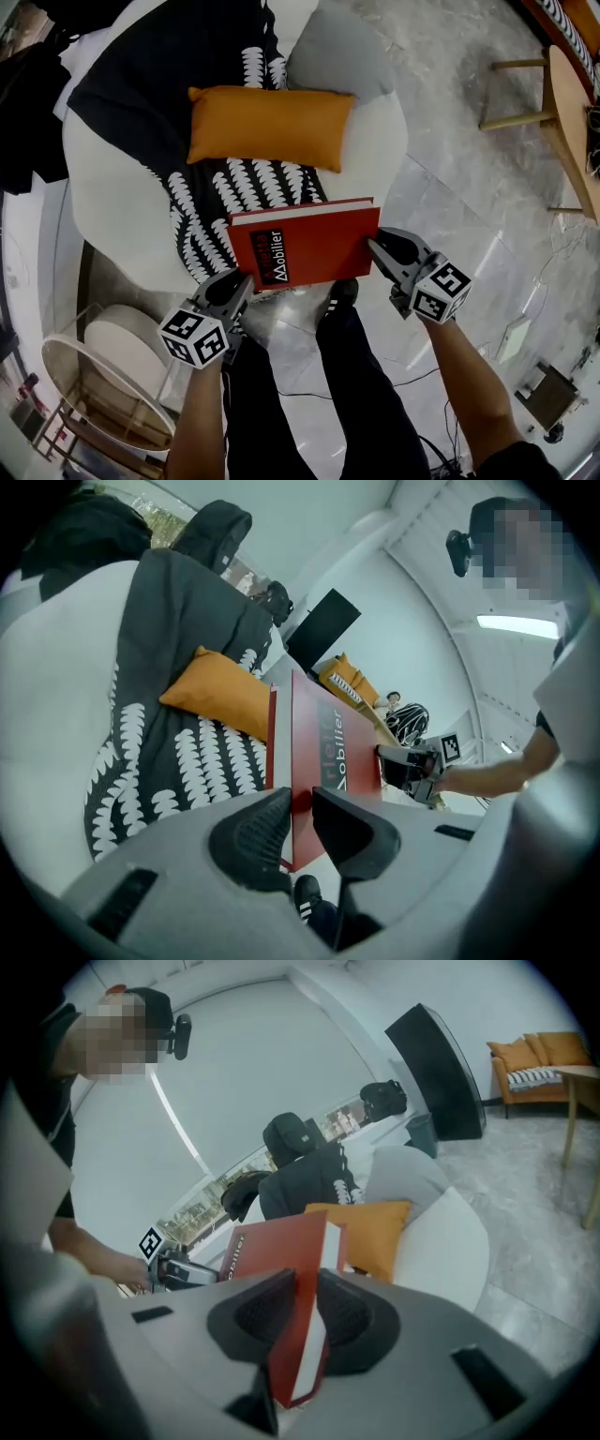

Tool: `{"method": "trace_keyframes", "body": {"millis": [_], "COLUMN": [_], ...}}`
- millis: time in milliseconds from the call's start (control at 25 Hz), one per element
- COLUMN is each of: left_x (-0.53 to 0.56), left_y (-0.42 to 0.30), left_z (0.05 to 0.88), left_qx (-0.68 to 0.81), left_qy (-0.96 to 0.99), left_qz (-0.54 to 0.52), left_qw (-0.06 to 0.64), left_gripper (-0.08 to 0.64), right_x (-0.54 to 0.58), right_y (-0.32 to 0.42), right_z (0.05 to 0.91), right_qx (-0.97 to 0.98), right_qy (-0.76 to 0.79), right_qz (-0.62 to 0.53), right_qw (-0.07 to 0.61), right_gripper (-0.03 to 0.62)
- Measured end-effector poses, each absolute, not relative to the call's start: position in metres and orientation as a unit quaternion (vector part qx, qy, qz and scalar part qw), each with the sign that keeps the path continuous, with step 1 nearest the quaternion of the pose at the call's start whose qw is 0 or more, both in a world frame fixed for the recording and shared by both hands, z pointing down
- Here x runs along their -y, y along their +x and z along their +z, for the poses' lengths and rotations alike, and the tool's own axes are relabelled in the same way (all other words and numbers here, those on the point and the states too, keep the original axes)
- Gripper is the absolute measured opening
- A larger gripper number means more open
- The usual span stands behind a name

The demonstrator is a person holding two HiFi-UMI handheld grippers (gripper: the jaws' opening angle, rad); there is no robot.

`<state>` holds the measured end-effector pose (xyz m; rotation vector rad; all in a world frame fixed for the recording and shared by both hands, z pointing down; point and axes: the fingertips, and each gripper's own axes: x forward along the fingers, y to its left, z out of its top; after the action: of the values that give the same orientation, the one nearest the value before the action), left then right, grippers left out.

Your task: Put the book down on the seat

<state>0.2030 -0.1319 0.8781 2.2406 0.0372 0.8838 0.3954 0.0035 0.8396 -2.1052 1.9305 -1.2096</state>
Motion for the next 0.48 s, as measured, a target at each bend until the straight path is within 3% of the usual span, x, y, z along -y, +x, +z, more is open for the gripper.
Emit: {"method": "trace_keyframes", "body": {"millis": [480], "left_x": [0.133], "left_y": [0.211], "left_z": [0.980], "left_qx": [-0.036], "left_qy": [0.860], "left_qz": [0.358], "left_qw": [0.360], "left_gripper": [0.086], "right_x": [-0.007], "right_y": [0.397], "right_z": [0.934], "right_qx": [-0.618], "right_qy": [-0.680], "right_qz": [-0.394], "right_qw": [0.004], "right_gripper": [0.084]}}
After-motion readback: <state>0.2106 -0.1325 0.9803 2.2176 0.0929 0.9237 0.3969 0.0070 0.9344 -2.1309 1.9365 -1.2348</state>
